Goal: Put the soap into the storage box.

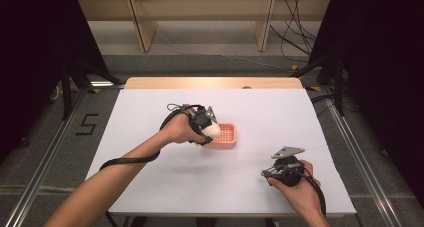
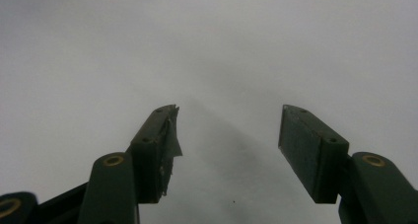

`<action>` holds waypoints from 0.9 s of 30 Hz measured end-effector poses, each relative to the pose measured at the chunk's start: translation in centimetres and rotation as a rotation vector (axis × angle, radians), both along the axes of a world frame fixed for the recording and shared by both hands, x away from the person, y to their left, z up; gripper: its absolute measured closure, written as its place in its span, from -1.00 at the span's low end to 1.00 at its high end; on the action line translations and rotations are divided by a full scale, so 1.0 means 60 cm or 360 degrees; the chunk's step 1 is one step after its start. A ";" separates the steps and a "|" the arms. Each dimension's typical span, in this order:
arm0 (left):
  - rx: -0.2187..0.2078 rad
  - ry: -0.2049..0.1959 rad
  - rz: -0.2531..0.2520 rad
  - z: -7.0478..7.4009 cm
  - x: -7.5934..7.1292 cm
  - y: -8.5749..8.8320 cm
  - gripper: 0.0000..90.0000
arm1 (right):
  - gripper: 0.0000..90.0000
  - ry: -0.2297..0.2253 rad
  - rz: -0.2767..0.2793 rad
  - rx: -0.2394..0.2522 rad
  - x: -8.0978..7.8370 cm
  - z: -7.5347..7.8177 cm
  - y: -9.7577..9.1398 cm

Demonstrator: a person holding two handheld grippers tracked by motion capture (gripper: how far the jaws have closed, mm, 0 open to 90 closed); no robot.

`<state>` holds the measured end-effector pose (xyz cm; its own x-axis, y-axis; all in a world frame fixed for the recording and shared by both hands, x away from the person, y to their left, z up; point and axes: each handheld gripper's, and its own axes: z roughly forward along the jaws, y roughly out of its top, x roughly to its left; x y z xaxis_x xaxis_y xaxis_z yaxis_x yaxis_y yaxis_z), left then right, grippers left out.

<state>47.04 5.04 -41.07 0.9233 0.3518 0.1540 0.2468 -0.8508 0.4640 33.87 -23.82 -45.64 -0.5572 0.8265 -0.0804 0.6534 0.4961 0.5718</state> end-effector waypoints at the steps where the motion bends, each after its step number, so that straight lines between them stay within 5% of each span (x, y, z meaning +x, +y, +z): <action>1: 0.0000 -0.0002 0.0002 0.000 0.001 -0.001 0.10 | -0.10 -0.0002 0.0002 -0.0003 0.000 0.000 0.000; 27: -0.0031 -0.0018 0.0008 -0.012 0.019 -0.014 0.10 | -0.10 0.0011 -0.0003 0.0002 -0.001 0.000 0.000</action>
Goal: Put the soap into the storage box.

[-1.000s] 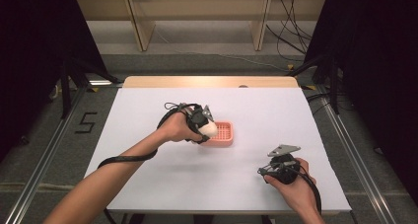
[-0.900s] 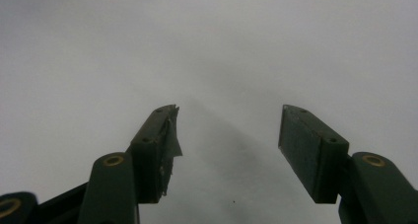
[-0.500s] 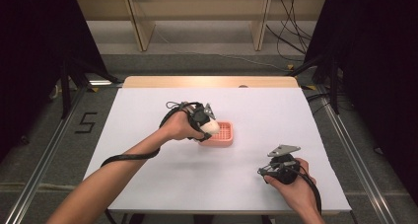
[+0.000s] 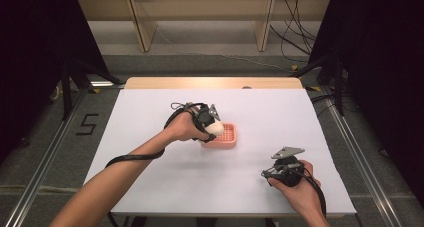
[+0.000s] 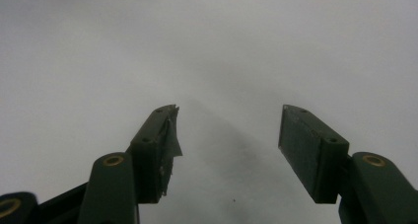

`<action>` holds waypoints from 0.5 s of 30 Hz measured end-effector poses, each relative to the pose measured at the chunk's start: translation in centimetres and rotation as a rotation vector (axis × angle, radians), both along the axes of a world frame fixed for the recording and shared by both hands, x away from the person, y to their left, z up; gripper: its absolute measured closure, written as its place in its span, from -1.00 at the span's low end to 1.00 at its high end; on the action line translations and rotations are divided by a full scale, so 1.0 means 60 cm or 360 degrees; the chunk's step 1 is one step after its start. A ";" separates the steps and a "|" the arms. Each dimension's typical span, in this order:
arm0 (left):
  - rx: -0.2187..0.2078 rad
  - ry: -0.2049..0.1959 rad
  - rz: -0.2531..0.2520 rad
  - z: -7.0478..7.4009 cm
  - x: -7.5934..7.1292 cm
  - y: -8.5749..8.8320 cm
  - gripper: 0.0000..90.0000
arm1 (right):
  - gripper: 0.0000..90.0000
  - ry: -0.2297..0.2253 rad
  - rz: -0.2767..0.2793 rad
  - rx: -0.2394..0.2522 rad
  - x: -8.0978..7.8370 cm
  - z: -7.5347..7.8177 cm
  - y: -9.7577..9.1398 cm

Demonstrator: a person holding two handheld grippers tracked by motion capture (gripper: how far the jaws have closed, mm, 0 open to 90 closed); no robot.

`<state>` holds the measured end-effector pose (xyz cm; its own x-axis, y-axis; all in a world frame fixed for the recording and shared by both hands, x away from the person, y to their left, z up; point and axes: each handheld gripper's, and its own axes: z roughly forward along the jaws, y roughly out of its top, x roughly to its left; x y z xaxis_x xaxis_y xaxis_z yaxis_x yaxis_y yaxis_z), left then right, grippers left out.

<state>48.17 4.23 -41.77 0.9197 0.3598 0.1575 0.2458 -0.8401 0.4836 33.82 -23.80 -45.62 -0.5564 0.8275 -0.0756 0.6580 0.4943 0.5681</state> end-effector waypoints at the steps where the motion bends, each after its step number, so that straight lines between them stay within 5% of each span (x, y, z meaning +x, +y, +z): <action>1: -0.0003 -0.0001 0.0000 0.000 0.001 0.000 0.10 | -0.10 0.0002 -0.0001 0.0003 0.000 0.000 0.000; 15: 0.0003 -0.0007 -0.0018 -0.008 0.007 -0.010 0.10 | -0.10 0.0007 -0.0001 0.0007 -0.001 0.000 0.001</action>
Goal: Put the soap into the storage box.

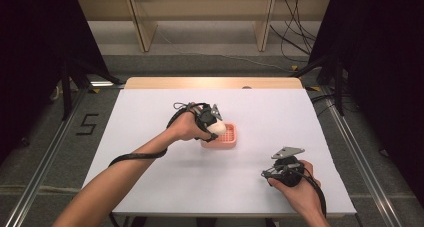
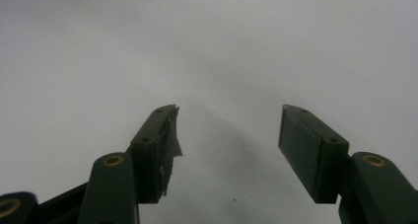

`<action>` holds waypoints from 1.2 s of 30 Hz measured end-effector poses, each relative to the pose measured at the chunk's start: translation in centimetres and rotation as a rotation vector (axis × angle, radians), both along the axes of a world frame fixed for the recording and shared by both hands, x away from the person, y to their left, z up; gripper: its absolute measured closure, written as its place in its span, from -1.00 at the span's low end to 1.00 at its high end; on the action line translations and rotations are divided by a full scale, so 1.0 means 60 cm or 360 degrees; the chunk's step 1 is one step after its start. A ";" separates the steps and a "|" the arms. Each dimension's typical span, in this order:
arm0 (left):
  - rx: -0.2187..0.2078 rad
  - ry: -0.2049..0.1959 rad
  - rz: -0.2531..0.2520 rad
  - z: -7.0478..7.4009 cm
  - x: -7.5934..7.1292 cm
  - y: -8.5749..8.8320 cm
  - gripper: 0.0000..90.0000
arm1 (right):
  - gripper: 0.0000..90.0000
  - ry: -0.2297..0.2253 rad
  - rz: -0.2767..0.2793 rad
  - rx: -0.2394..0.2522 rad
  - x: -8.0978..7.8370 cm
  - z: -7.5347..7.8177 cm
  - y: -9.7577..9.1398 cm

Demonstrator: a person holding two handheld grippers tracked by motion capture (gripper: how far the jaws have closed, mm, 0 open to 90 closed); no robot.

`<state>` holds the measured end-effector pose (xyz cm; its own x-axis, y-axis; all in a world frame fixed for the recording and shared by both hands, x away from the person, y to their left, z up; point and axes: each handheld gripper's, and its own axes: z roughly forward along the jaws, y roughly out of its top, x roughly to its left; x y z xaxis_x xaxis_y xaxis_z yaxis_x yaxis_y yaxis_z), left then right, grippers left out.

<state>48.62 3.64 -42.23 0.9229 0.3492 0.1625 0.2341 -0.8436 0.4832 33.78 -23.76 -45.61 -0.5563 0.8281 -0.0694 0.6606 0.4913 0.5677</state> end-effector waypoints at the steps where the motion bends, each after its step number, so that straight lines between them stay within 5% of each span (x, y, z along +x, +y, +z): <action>1: -0.0001 -0.0002 -0.0003 -0.001 0.001 0.000 0.10 | -0.10 0.0000 -0.0001 0.0001 0.000 0.000 0.000; 36: -0.0030 0.0014 -0.0009 -0.016 0.015 -0.011 0.09 | -0.10 -0.0002 0.0013 -0.0008 -0.001 0.000 0.000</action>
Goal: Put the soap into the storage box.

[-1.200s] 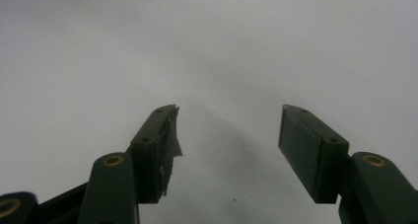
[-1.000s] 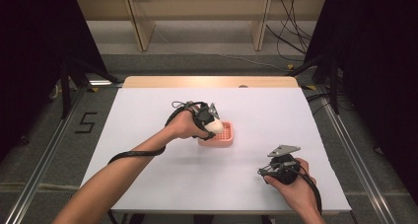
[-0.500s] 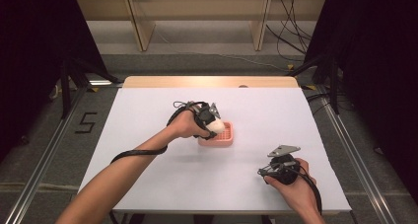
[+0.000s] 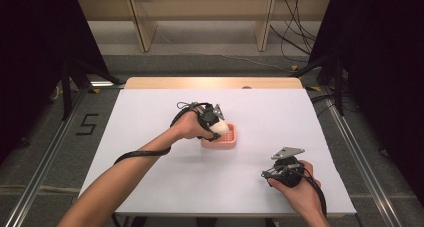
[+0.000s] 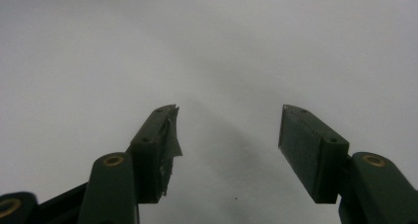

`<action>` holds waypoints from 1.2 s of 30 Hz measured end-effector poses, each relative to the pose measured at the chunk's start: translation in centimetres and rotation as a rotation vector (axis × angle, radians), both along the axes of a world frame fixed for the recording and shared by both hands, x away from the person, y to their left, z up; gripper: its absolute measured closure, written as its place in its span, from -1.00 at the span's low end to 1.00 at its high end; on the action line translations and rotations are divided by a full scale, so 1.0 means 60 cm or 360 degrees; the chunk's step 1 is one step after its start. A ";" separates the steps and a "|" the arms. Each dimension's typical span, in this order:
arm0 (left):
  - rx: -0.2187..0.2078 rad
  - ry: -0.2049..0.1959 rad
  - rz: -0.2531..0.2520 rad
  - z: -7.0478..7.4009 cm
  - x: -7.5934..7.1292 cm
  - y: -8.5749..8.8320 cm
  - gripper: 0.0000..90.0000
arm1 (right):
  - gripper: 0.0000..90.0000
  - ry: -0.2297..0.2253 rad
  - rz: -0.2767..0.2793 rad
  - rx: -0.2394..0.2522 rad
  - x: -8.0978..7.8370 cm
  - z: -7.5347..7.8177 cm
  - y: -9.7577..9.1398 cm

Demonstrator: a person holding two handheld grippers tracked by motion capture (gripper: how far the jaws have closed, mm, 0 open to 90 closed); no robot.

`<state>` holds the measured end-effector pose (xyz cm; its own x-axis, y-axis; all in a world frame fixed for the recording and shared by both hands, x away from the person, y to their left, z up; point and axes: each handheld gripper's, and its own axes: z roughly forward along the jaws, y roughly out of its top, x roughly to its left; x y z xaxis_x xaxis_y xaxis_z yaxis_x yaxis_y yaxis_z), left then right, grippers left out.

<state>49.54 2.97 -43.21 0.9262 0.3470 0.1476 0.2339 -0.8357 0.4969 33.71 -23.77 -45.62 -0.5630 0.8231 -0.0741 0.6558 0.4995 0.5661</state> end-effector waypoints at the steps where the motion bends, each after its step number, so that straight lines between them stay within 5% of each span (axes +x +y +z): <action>1: 0.0004 -0.0001 -0.0005 0.000 0.001 0.000 0.10 | -0.10 0.0001 -0.0001 0.0001 0.000 0.000 0.000; 36: 0.0038 -0.0005 0.0010 -0.012 0.010 -0.009 0.09 | -0.10 0.0004 0.0009 0.0002 0.000 -0.001 0.001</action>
<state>50.12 2.44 -43.90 0.9236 0.3490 0.1588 0.2376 -0.8460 0.4773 33.69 -23.71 -45.65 -0.5679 0.8200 -0.0717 0.6544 0.5026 0.5650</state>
